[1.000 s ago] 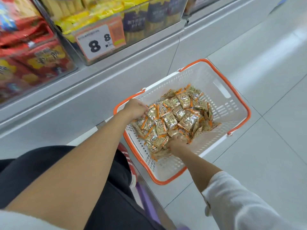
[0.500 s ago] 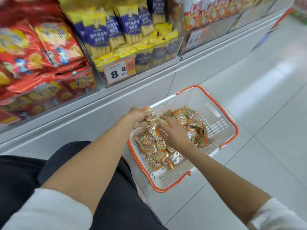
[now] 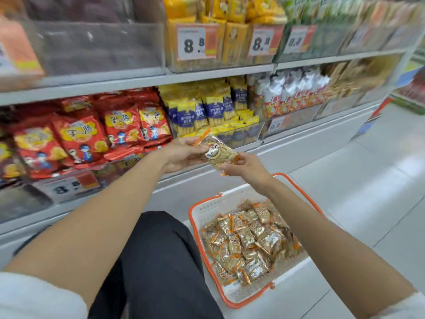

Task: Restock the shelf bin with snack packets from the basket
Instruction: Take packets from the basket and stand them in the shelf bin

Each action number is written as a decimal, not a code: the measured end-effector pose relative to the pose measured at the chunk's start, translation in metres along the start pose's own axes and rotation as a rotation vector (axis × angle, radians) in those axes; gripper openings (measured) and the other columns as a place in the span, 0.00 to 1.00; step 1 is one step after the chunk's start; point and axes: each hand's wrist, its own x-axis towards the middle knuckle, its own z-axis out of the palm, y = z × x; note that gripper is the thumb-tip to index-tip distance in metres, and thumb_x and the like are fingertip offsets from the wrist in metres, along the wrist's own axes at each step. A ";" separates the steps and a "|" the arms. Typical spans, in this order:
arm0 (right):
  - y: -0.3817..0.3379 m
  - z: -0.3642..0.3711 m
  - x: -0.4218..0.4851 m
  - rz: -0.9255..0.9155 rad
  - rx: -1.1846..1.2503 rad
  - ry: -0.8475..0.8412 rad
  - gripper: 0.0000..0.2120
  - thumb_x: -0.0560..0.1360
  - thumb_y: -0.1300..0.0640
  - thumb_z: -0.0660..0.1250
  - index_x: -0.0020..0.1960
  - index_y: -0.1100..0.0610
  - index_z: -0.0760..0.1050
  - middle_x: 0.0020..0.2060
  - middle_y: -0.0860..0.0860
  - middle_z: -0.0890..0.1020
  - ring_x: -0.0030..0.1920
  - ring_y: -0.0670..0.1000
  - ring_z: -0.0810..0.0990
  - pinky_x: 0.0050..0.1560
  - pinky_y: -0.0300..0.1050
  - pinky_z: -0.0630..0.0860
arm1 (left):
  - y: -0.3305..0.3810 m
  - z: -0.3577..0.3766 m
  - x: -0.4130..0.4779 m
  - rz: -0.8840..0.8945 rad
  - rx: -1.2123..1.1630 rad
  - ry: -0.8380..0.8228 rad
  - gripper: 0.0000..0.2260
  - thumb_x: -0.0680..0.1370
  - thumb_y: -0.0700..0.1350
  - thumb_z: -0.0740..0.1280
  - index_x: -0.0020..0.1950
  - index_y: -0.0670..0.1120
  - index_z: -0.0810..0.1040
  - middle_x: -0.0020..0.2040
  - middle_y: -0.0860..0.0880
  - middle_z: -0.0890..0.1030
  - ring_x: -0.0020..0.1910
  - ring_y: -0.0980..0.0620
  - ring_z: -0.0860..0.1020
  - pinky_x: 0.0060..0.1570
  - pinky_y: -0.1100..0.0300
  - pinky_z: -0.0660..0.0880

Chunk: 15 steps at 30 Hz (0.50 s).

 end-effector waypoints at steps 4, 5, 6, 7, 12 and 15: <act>-0.054 0.000 0.013 -0.077 -0.072 -0.016 0.12 0.70 0.63 0.76 0.52 0.62 0.79 0.42 0.54 0.85 0.41 0.48 0.83 0.47 0.42 0.79 | 0.053 0.002 -0.030 0.172 0.234 0.042 0.14 0.75 0.33 0.69 0.60 0.39 0.79 0.50 0.42 0.84 0.45 0.49 0.83 0.44 0.62 0.81; -0.070 0.003 0.015 -0.097 -0.048 -0.027 0.13 0.70 0.62 0.76 0.53 0.61 0.79 0.43 0.54 0.85 0.43 0.50 0.84 0.48 0.44 0.79 | 0.068 0.004 -0.037 0.220 0.274 0.044 0.13 0.75 0.33 0.69 0.59 0.39 0.80 0.50 0.41 0.84 0.46 0.49 0.83 0.45 0.62 0.81; -0.086 0.007 0.019 -0.120 -0.032 -0.030 0.14 0.70 0.62 0.76 0.54 0.61 0.79 0.45 0.56 0.85 0.44 0.52 0.84 0.48 0.46 0.80 | 0.084 0.004 -0.044 0.266 0.304 0.047 0.13 0.75 0.34 0.70 0.59 0.39 0.80 0.51 0.41 0.84 0.46 0.49 0.83 0.47 0.61 0.81; -0.101 0.012 0.022 -0.142 -0.017 -0.029 0.14 0.70 0.62 0.76 0.54 0.61 0.79 0.46 0.57 0.85 0.44 0.53 0.84 0.47 0.46 0.80 | 0.099 0.002 -0.050 0.305 0.318 0.047 0.12 0.75 0.35 0.70 0.58 0.40 0.80 0.51 0.41 0.84 0.47 0.49 0.83 0.47 0.61 0.81; -0.166 0.039 0.040 -0.204 0.084 -0.054 0.12 0.70 0.59 0.76 0.52 0.59 0.81 0.43 0.55 0.86 0.45 0.53 0.85 0.52 0.47 0.81 | 0.161 -0.027 -0.080 0.410 0.502 0.163 0.23 0.69 0.38 0.77 0.63 0.42 0.78 0.52 0.44 0.84 0.52 0.50 0.83 0.55 0.56 0.79; -0.200 0.062 0.051 -0.303 -0.001 -0.080 0.10 0.72 0.55 0.75 0.52 0.56 0.81 0.43 0.53 0.86 0.45 0.51 0.85 0.49 0.46 0.82 | 0.195 -0.049 -0.095 0.499 0.689 0.274 0.20 0.68 0.36 0.78 0.58 0.45 0.81 0.48 0.47 0.85 0.45 0.53 0.82 0.49 0.60 0.80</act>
